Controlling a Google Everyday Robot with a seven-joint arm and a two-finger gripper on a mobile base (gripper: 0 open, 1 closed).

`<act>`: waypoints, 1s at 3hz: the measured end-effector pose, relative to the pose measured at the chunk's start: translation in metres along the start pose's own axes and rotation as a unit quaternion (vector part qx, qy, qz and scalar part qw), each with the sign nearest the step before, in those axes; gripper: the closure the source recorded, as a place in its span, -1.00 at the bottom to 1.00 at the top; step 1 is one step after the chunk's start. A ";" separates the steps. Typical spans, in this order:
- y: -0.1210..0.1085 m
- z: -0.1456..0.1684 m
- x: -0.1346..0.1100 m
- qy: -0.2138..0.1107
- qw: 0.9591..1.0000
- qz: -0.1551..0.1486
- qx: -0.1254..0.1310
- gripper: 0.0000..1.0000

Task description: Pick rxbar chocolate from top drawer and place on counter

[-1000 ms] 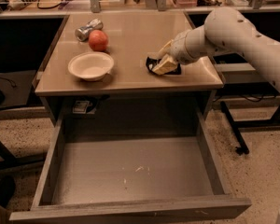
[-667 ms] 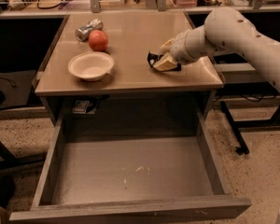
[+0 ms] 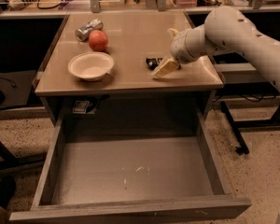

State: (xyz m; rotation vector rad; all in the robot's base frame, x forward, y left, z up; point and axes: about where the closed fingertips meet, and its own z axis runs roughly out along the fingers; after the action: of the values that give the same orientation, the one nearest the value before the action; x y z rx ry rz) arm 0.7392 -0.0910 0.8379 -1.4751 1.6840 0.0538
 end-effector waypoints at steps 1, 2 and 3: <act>0.000 0.000 0.000 0.000 1.000 0.000 0.000 -1.00; -0.003 -0.001 -0.001 0.000 1.000 0.000 0.000 -1.00; -0.027 -0.045 0.010 0.039 0.998 -0.001 0.041 -1.00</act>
Offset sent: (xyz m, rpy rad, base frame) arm -0.0017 -0.0327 0.0205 -0.0403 -0.0199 -0.0856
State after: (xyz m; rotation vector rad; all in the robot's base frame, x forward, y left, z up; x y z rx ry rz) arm 0.7364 -0.1313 0.8732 -1.4338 1.7254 -0.0746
